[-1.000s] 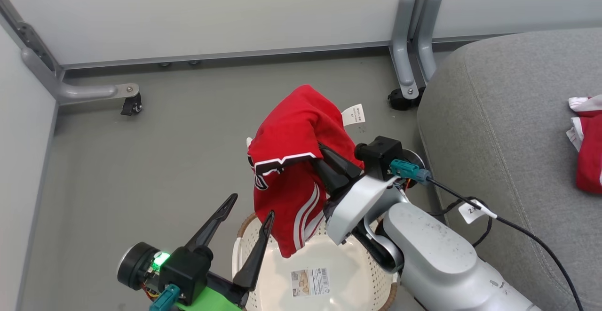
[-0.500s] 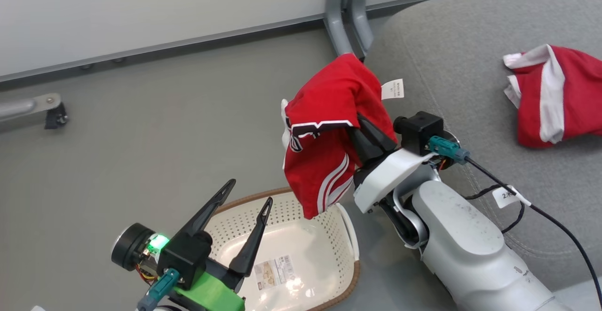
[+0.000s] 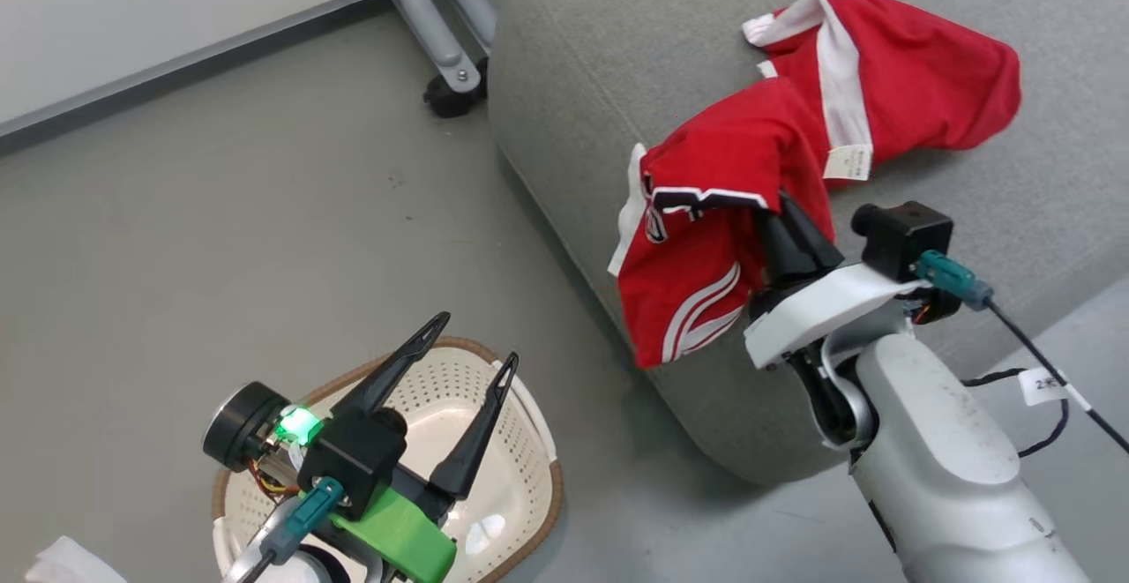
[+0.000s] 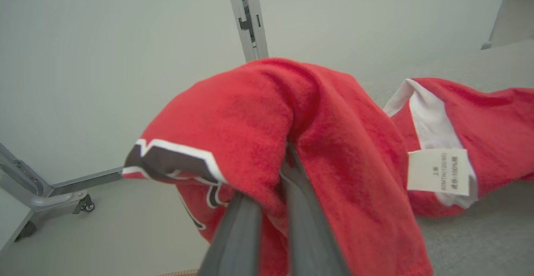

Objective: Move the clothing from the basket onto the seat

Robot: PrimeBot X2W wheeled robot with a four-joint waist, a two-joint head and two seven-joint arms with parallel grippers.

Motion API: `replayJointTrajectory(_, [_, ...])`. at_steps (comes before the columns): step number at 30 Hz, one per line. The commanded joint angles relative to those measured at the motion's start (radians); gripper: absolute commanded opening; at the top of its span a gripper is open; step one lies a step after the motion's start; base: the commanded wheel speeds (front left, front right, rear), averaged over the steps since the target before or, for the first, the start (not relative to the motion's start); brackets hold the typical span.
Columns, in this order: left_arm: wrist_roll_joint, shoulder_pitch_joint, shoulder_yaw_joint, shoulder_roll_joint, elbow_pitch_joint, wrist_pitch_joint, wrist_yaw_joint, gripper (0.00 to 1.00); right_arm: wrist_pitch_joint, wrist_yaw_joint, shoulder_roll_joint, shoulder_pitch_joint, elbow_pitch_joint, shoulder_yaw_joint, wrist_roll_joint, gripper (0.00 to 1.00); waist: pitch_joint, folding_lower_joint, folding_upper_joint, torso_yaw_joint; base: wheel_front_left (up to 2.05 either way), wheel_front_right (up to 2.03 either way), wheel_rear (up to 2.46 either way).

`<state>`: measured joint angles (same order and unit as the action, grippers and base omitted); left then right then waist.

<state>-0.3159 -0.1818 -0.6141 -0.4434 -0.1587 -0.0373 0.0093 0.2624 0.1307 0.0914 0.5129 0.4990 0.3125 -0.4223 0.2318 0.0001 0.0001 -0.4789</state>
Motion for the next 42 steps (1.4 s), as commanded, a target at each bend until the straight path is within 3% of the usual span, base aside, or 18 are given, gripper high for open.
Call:
replayJointTrajectory(1, [0.005, -0.026, 0.0, -0.012, -0.005, 0.006, -0.006, 1.0, 0.003, 0.0, 0.008, -0.001, -0.015, -0.028, 0.012, 0.0, 0.071, -0.0001, -0.0001, -0.09, 0.0, 0.0, 0.0])
replayJointTrajectory(8, [0.018, -0.067, -0.009, -0.023, -0.029, 0.027, -0.019, 1.0, 0.003, 0.0, 0.044, 0.103, -0.039, -0.155, 0.038, 0.0, 0.124, -0.0001, -0.0001, -0.076, 0.0, 0.0, 0.0])
replayJointTrajectory(20, [0.064, -0.201, -0.023, -0.047, -0.086, 0.066, -0.066, 1.0, 0.003, 0.0, 0.188, 0.386, 0.064, -0.433, 0.025, 0.0, 0.331, -0.0001, -0.0001, 0.095, 0.0, 0.0, 0.0])
replayJointTrajectory(29, [0.091, -0.274, -0.026, -0.068, -0.102, 0.074, -0.084, 1.0, 0.003, 0.0, 0.176, 0.407, 0.25, -0.517, 0.041, 0.0, 0.452, -0.0001, -0.0001, 0.153, 0.0, 0.0, 0.0])
replayJointTrajectory(30, [0.091, -0.274, -0.026, -0.069, -0.1, 0.072, -0.082, 1.0, 0.003, 0.0, 0.17, 0.395, 0.265, -0.529, 0.043, 0.24, 0.454, -0.0001, -0.0001, 0.152, 0.0, 0.0, 0.0])
replayJointTrajectory(32, [0.09, -0.275, -0.025, -0.068, -0.097, 0.07, -0.078, 1.0, 0.003, 0.0, 0.158, 0.38, 0.277, -0.547, 0.052, 1.0, 0.455, -0.0001, -0.0001, 0.148, 0.0, 0.0, 0.0])
replayJointTrajectory(42, [0.081, -0.269, -0.033, -0.054, -0.065, 0.041, -0.067, 1.0, 0.003, 0.0, 0.113, 0.25, 0.191, -0.603, 0.091, 1.0, 0.392, -0.0001, -0.0001, 0.119, 0.0, 0.0, 0.0])
